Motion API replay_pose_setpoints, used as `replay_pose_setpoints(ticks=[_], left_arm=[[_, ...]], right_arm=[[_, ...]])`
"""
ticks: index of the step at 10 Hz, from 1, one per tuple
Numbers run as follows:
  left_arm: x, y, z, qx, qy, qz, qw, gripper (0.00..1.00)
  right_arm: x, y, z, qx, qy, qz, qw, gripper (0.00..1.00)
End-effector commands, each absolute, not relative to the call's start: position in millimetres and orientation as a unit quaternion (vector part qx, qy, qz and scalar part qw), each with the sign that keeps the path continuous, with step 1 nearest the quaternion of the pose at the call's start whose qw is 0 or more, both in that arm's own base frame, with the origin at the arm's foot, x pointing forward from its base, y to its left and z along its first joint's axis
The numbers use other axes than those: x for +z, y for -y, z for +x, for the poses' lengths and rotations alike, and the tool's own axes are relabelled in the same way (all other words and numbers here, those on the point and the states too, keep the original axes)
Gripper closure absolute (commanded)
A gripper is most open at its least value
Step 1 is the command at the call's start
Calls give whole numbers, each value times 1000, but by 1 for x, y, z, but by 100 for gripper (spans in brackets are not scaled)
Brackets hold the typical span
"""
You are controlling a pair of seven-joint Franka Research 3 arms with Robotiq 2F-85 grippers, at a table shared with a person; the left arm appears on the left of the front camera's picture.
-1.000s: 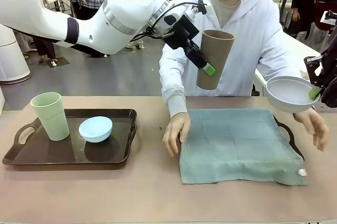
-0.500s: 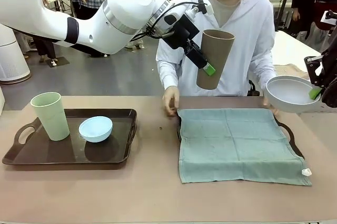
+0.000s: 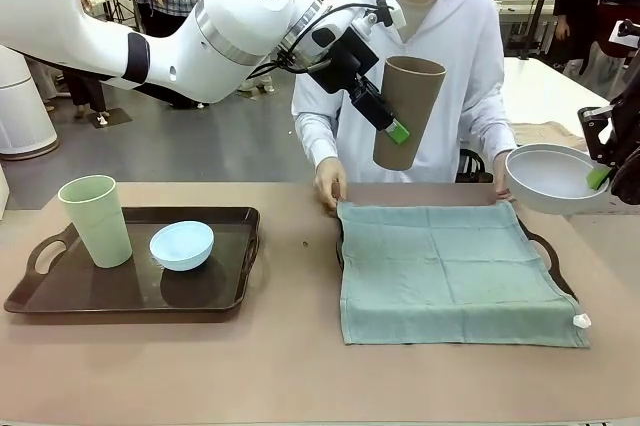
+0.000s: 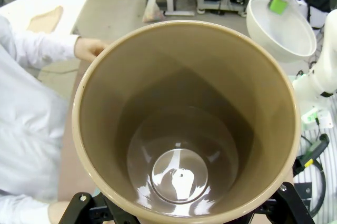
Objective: Set up a tray with a mat and arrange the tableware.
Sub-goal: Place the Picnic Bowl and Reusable plastic cup back onto the Handle tray in front of the human's position.
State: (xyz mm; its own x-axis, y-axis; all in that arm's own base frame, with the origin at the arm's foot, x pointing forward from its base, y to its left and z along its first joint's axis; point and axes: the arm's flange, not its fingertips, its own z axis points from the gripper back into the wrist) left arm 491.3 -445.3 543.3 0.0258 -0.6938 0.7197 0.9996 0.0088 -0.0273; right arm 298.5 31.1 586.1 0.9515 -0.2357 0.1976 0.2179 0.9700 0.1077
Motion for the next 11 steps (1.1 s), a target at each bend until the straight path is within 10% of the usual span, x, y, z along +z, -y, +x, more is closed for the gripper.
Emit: replay_pose_setpoints(ticks=[1,11], left_arm=[[547,446,491,-650,266,-285,653,96],[547,446,491,-650,266,-285,653,96]], right_arm=[[585,-31,297,-114,103,45,987,99],[585,-31,297,-114,103,45,987,99]])
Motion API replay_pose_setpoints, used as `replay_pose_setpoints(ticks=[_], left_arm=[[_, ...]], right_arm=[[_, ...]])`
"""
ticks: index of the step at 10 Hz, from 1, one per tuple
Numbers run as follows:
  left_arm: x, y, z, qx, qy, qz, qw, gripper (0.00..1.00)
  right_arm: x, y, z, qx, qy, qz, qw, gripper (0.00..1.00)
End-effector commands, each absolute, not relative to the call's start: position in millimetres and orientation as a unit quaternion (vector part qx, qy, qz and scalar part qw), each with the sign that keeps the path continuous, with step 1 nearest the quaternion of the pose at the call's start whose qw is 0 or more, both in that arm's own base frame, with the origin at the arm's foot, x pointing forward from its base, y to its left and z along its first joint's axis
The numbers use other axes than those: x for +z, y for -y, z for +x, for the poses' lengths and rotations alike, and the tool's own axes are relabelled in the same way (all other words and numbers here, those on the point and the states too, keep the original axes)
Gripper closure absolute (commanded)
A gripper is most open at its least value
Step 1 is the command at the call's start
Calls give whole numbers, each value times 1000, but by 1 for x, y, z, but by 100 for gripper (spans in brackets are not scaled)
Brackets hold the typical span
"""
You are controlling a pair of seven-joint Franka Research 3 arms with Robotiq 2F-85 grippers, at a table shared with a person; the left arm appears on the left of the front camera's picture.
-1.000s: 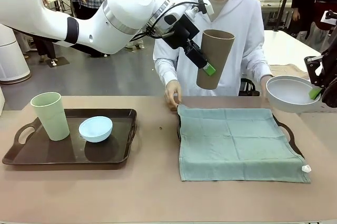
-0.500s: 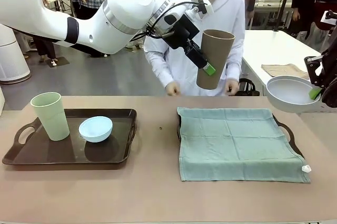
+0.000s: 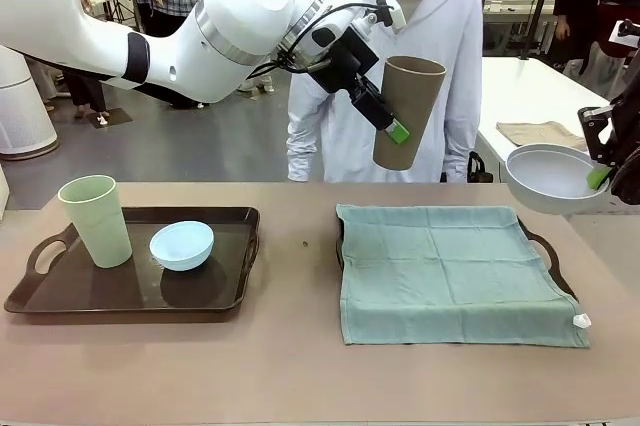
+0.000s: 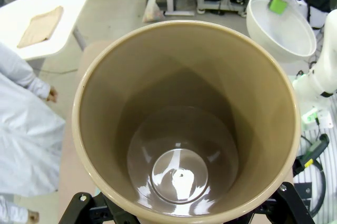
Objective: Set up a tray with a mat and arrange the tableware.
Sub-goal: Place the Picnic Bowl and Reusable plastic cup back onto the Handle tray in front of the human's position.
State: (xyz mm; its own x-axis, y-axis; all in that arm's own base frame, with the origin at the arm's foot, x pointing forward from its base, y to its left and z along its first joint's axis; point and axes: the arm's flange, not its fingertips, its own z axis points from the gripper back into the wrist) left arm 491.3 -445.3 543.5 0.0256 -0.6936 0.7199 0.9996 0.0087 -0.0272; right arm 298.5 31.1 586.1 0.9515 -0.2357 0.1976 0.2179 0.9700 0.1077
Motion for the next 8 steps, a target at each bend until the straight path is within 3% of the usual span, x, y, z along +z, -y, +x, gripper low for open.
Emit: replay_pose_setpoints(ticks=[1,2,5,8], left_arm=[[547,446,491,-650,266,-285,653,96],[543,445,491,-644,269,-284,657,17],[487,438,502,-644,303,-318,627,17],[439,443,511,-654,278,-336,618,17]], right_arm=[[585,-31,297,-114,103,45,987,99],[586,-31,299,-115,105,42,987,96],[540,-23,342,-124,82,71,986,96],[487,-35,379,-126,82,64,987,96]])
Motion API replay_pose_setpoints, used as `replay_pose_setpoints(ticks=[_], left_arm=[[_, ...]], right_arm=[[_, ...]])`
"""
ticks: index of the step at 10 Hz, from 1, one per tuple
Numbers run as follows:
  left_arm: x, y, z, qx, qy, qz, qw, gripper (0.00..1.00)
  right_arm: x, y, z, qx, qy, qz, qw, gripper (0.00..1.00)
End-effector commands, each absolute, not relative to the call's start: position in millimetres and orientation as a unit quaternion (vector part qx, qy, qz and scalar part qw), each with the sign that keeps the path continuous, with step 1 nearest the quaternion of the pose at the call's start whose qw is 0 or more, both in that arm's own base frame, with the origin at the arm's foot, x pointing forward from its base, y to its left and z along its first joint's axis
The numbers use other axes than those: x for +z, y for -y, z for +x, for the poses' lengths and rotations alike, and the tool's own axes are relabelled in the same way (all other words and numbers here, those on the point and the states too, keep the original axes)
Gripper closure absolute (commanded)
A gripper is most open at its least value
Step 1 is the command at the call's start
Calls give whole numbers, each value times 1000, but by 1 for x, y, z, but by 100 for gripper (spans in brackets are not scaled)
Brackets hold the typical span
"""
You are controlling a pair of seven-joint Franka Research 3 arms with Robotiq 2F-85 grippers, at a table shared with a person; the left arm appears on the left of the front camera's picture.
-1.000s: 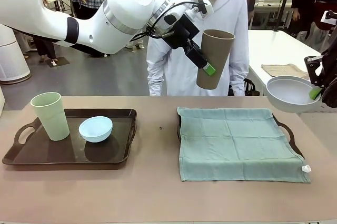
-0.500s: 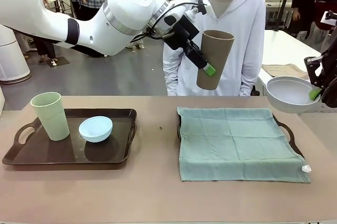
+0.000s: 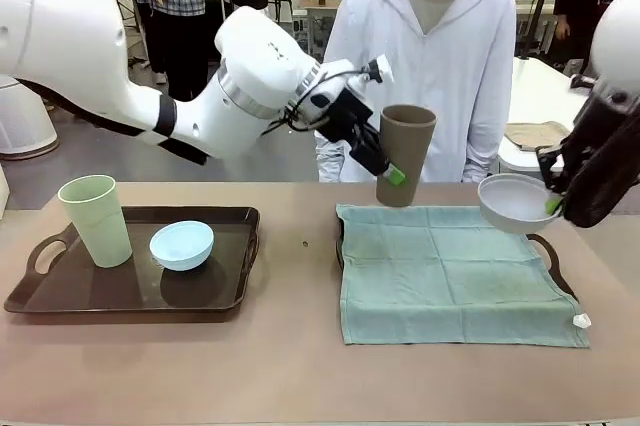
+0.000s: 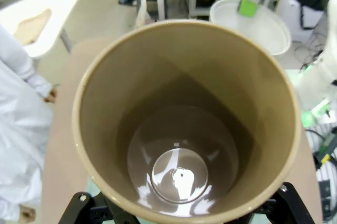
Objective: Set up a tray with a mat and arrange the tableware.
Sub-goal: Place the Picnic Bowl and Reusable plastic cup back onto the Handle tray in front of the human's position.
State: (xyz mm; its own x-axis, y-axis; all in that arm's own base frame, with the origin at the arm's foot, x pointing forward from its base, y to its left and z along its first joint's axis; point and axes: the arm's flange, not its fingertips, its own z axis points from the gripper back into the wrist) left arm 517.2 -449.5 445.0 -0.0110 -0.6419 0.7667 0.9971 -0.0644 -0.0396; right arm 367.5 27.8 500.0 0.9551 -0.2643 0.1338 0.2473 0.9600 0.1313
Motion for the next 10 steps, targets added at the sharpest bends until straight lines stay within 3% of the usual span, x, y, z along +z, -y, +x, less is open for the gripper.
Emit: replay_pose_setpoints(ticks=[1,8,10], left_arm=[[424,444,512,-655,262,-340,622,17],[407,452,519,-653,248,-337,631,17],[383,451,524,-680,252,-341,599,17]], right_arm=[[473,-36,389,-132,85,53,986,96],[467,-33,393,-127,82,50,987,96],[443,-29,409,-107,75,73,989,96]])
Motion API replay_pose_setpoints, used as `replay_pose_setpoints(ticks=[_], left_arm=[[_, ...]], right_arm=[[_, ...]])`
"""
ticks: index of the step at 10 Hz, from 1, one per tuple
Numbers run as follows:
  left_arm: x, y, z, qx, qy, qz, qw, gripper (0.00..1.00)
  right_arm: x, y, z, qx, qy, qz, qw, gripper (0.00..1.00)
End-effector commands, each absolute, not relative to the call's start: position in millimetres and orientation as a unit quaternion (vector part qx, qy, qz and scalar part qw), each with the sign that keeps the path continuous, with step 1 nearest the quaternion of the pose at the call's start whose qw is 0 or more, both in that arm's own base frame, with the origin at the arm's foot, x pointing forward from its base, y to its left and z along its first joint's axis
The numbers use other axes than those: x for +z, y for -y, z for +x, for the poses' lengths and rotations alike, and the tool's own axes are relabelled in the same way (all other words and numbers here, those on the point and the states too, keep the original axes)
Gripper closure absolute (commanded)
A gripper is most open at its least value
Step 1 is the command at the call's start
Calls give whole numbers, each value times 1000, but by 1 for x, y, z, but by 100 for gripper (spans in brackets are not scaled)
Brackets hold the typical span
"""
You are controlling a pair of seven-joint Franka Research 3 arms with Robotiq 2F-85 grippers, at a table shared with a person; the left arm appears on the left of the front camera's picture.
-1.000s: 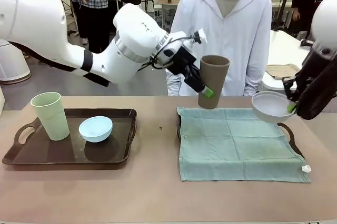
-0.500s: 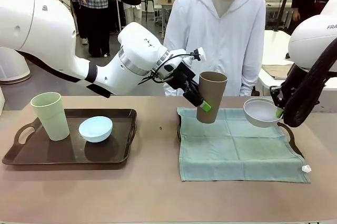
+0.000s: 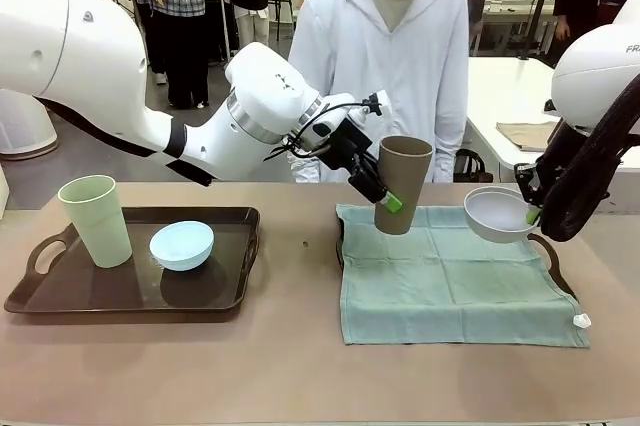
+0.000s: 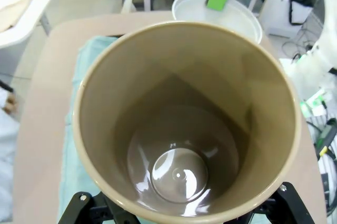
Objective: Set up a tray with a mat and arrange the tableware.
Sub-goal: Place the Picnic Bowl and Reusable plastic cup back onto the Handle tray in front of the human's position.
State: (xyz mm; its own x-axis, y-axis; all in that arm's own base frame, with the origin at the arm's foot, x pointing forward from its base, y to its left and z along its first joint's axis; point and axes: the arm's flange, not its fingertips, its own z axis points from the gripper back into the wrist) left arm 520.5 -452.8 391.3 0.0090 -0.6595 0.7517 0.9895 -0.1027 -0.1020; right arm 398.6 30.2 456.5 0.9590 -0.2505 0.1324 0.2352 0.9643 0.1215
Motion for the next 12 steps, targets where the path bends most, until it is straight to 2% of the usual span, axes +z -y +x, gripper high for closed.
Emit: replay_pose_setpoints(ticks=[1,4,12], left_arm=[[375,446,528,-694,276,-344,570,17],[346,442,536,-697,319,-353,537,17],[319,464,549,-700,286,-351,552,17]], right_arm=[[435,-32,415,-96,71,72,990,96],[411,-35,426,-88,65,72,991,96],[359,-36,452,-78,47,52,995,96]])
